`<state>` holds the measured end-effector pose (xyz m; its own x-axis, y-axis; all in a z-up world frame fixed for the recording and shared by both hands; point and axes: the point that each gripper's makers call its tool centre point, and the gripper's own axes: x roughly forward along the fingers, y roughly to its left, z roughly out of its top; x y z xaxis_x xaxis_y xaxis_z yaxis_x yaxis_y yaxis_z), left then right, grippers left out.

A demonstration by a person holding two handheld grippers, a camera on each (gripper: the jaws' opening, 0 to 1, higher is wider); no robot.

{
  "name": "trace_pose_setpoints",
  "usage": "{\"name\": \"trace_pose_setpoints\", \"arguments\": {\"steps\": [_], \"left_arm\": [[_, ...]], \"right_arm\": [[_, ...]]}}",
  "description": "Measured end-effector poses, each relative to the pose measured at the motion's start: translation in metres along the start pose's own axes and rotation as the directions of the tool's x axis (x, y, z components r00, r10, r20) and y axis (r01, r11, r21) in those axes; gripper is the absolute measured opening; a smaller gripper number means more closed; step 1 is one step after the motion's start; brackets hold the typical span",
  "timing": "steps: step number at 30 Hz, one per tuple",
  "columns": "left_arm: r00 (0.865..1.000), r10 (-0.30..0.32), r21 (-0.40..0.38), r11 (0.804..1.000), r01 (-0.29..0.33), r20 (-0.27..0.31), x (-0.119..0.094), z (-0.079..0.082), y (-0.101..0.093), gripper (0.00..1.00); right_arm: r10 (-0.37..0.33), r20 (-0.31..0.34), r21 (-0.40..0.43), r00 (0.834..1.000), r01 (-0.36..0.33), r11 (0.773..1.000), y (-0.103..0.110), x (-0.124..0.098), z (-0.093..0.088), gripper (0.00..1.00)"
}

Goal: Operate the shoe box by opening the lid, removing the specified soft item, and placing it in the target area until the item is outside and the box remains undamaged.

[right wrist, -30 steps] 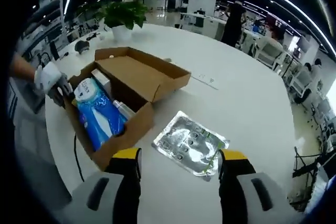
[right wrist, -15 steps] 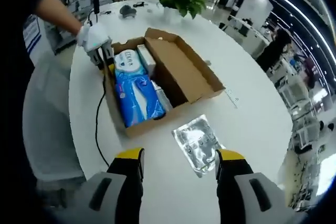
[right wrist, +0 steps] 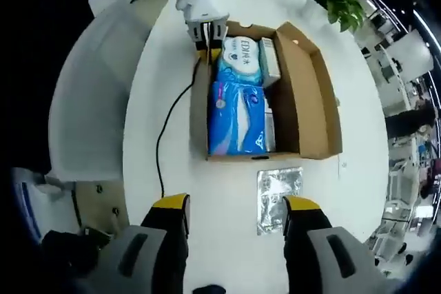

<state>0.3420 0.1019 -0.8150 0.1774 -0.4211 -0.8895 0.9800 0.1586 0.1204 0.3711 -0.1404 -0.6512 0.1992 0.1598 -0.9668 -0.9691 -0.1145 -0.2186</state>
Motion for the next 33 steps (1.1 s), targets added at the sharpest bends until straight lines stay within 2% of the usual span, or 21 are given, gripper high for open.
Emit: {"name": "trace_pose_setpoints", "arguments": {"steps": [4,5,6,7,8,9,12,14,16,19,25,33], "left_arm": [[1.000,-0.001,-0.003,1.000,0.001,-0.001,0.001,0.000,0.000,0.04],[1.000,0.001,-0.003,1.000,-0.001,-0.001,0.001,0.000,0.000,0.04],[1.000,0.001,-0.002,1.000,-0.001,-0.001,0.001,0.000,0.000,0.04],[1.000,0.000,-0.003,1.000,0.000,-0.001,0.001,0.000,0.000,0.04],[1.000,-0.001,-0.004,1.000,0.001,-0.001,0.001,0.000,0.000,0.04],[1.000,-0.002,-0.004,1.000,0.002,-0.001,0.001,0.000,0.000,0.03],[1.000,0.001,-0.001,1.000,-0.001,0.000,0.001,0.001,0.001,0.03],[1.000,0.003,0.002,1.000,-0.003,0.001,0.001,0.001,0.001,0.04],[1.000,0.000,-0.003,1.000,0.000,-0.001,0.002,0.000,0.002,0.04],[1.000,0.001,-0.002,1.000,-0.001,-0.001,0.002,0.000,0.002,0.04],[1.000,-0.001,0.004,1.000,0.001,0.000,0.002,0.000,0.000,0.04],[1.000,0.000,0.002,1.000,0.000,0.000,0.001,0.000,-0.001,0.04]], "right_arm": [[-0.010,0.006,-0.009,1.000,0.010,1.000,-0.012,-0.012,0.007,0.53],[-0.006,0.045,0.016,0.999,0.005,1.000,-0.015,-0.015,0.016,0.52],[-0.006,0.114,0.052,0.993,0.000,0.999,-0.017,-0.017,0.028,0.51],[0.006,0.180,0.076,0.984,-0.021,0.997,-0.016,-0.017,0.041,0.49],[0.039,0.220,0.099,0.975,-0.062,0.993,-0.013,-0.018,0.051,0.50],[0.036,0.221,0.114,0.975,-0.063,0.991,-0.014,-0.018,0.056,0.51],[0.047,0.240,0.091,0.970,-0.071,0.993,-0.016,-0.019,0.066,0.55],[0.054,0.238,0.092,0.970,-0.078,0.993,-0.017,-0.017,0.069,0.56],[0.054,0.210,0.070,0.976,-0.070,0.995,-0.019,-0.016,0.067,0.58],[0.046,0.187,0.024,0.981,-0.051,0.998,-0.021,-0.016,0.064,0.56],[0.033,0.160,-0.003,0.987,-0.033,0.999,-0.024,-0.011,0.059,0.54],[0.034,0.152,-0.021,0.988,-0.031,0.999,-0.024,0.001,0.066,0.53]]}}
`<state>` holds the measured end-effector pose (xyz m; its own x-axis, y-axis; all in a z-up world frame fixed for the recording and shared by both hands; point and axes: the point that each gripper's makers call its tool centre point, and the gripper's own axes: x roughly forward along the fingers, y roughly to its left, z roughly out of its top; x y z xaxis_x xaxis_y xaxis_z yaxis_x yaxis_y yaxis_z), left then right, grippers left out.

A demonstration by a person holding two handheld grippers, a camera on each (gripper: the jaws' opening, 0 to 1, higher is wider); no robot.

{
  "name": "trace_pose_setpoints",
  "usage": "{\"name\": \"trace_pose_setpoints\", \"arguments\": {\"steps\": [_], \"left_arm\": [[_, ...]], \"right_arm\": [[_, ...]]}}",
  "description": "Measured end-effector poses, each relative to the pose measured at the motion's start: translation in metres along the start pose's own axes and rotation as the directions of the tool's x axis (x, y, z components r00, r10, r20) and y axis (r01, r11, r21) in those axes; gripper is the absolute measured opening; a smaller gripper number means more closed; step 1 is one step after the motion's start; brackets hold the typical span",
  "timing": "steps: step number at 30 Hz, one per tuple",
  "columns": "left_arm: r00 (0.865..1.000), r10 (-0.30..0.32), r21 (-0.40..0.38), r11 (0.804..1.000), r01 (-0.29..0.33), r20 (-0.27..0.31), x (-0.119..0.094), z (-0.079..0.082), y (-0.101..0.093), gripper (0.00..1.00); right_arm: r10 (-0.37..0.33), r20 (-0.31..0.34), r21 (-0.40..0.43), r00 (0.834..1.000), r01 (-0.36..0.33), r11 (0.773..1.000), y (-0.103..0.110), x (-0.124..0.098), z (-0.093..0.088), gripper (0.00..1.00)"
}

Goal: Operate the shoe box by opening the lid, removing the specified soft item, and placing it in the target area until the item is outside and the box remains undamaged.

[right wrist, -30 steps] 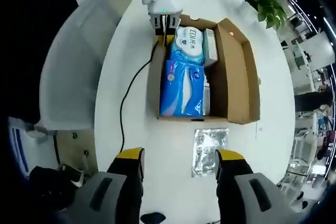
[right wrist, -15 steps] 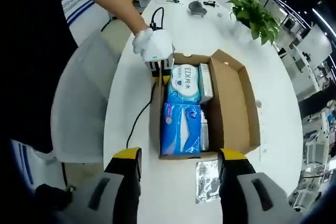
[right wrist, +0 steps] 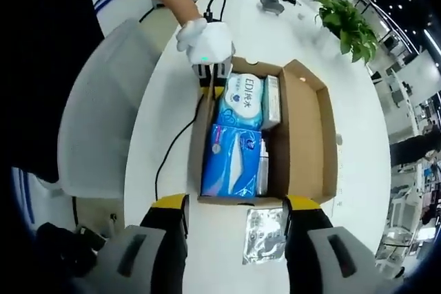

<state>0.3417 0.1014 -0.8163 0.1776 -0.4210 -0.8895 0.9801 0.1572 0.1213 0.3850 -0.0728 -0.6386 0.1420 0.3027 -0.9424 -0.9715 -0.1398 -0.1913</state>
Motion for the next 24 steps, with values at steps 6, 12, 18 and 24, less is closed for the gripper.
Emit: {"name": "trace_pose_setpoints", "arguments": {"steps": [6,12,18,24], "left_arm": [[1.000,0.000,0.002,1.000,0.000,0.001,-0.001,0.000,-0.001,0.03],[1.000,-0.001,0.006,1.000,0.001,0.002,0.000,-0.001,-0.001,0.03],[1.000,0.000,0.007,1.000,0.000,0.003,0.000,-0.001,0.000,0.03],[1.000,0.001,0.008,1.000,-0.001,0.003,0.000,-0.001,0.000,0.03]], "right_arm": [[-0.009,0.000,-0.003,1.000,0.009,1.000,-0.006,0.004,0.002,0.53],[-0.037,0.008,0.091,0.999,0.036,0.995,-0.023,0.016,-0.001,0.53],[-0.040,0.037,0.158,0.999,0.033,0.987,-0.030,0.020,0.003,0.55],[-0.043,0.164,0.327,0.986,-0.013,0.945,-0.042,0.025,0.024,0.62]]}}
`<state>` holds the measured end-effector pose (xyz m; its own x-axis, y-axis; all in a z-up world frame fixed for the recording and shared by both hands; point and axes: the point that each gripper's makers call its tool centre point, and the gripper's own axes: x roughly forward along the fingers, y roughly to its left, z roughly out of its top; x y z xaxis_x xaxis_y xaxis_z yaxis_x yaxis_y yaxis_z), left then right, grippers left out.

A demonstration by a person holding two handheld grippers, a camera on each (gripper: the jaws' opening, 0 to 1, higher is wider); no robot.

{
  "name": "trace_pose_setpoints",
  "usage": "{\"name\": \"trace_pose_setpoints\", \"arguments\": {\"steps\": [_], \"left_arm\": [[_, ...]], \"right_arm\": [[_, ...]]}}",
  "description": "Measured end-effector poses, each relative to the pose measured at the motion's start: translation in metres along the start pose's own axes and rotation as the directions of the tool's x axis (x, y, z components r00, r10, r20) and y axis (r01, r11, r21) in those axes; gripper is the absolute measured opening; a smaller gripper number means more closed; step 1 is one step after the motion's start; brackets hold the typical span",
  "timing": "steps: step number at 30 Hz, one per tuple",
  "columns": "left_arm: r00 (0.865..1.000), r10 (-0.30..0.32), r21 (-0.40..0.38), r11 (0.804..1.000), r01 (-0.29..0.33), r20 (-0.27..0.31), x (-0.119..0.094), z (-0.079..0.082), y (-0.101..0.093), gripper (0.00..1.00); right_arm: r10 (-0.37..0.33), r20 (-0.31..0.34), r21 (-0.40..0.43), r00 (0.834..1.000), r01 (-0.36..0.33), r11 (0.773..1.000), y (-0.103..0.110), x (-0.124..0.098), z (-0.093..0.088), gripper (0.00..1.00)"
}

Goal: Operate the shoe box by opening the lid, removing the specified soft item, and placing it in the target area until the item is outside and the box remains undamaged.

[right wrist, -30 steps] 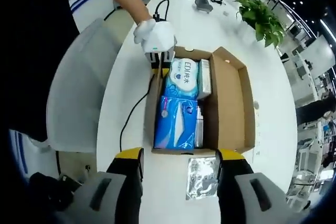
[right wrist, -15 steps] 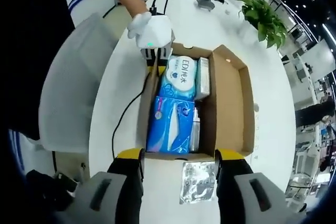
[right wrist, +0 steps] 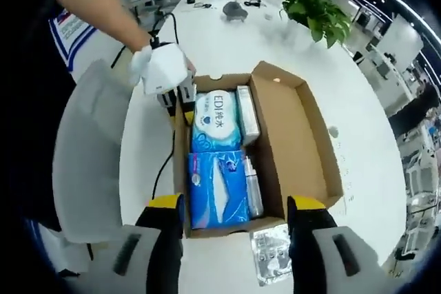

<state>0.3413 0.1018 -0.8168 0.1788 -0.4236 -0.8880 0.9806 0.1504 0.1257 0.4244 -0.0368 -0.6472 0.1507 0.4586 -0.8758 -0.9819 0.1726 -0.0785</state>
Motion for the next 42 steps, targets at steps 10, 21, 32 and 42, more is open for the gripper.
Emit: {"name": "trace_pose_setpoints", "arguments": {"steps": [10,21,32,42], "left_arm": [[1.000,-0.002,0.001,1.000,0.002,-0.001,-0.001,0.000,0.000,0.03],[1.000,0.000,0.000,1.000,0.000,-0.001,-0.001,0.000,0.000,0.03],[1.000,-0.001,-0.003,1.000,0.001,-0.002,0.000,0.001,0.000,0.03],[1.000,0.002,0.001,1.000,-0.002,0.001,-0.001,0.001,-0.001,0.03]], "right_arm": [[-0.007,-0.098,0.160,0.995,0.023,0.987,-0.008,0.022,-0.021,0.63],[-0.006,-0.075,0.086,0.997,0.012,0.996,-0.013,0.033,-0.014,0.66],[0.045,-0.130,0.080,0.991,-0.034,0.996,-0.007,0.052,-0.026,0.58],[0.184,-0.157,0.229,0.970,-0.146,0.963,0.018,0.079,-0.043,0.65]]}}
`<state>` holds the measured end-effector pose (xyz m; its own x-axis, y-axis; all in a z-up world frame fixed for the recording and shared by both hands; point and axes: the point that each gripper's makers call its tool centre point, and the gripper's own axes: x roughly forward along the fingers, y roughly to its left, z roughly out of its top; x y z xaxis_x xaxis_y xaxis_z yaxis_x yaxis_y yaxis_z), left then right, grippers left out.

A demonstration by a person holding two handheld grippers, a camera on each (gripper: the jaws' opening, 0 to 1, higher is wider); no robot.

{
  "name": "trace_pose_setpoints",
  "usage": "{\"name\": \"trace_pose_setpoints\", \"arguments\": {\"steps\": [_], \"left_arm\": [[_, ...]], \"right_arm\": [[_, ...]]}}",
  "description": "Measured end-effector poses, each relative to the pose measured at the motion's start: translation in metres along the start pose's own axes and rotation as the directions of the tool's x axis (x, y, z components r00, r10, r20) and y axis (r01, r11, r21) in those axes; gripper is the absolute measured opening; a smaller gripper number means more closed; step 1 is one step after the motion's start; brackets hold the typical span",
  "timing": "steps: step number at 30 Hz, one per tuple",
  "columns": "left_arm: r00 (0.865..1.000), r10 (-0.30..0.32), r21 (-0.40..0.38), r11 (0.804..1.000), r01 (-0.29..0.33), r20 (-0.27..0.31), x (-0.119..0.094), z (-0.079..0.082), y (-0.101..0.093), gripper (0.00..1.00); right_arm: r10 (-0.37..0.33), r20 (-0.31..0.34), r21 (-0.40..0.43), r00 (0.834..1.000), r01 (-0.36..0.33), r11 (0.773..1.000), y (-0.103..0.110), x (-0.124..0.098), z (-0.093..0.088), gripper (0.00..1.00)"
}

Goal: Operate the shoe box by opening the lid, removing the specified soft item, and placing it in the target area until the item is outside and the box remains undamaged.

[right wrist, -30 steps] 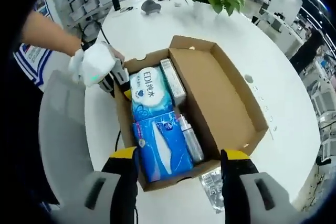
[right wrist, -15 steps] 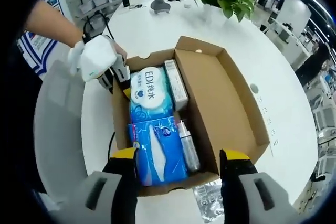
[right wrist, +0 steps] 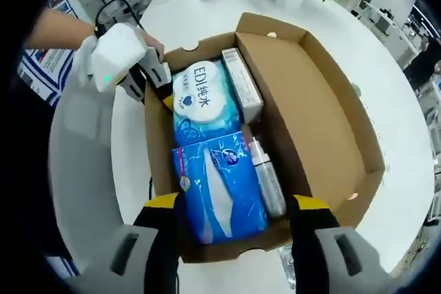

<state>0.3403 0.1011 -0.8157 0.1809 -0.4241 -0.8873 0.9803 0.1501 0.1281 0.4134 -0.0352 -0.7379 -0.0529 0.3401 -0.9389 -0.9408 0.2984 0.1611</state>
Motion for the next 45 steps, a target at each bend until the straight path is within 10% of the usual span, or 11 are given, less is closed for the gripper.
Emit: {"name": "trace_pose_setpoints", "arguments": {"steps": [14,23,30,45], "left_arm": [[1.000,-0.005,-0.016,1.000,0.005,-0.004,0.001,0.000,0.003,0.03],[1.000,-0.007,-0.014,1.000,0.007,-0.004,0.001,0.001,0.003,0.03],[1.000,-0.006,-0.011,1.000,0.006,-0.004,0.002,0.001,0.002,0.03],[1.000,-0.004,-0.007,1.000,0.004,-0.002,0.002,0.001,0.002,0.03]], "right_arm": [[-0.021,-0.094,-0.010,0.995,0.020,1.000,-0.001,0.034,-0.018,0.79],[-0.009,-0.143,0.103,0.990,0.024,0.994,-0.005,0.044,-0.032,0.77],[-0.068,-0.224,0.026,0.972,0.076,0.997,-0.001,0.046,-0.035,0.68],[-0.052,-0.212,0.053,0.976,0.065,0.997,-0.006,0.058,-0.039,0.69]]}}
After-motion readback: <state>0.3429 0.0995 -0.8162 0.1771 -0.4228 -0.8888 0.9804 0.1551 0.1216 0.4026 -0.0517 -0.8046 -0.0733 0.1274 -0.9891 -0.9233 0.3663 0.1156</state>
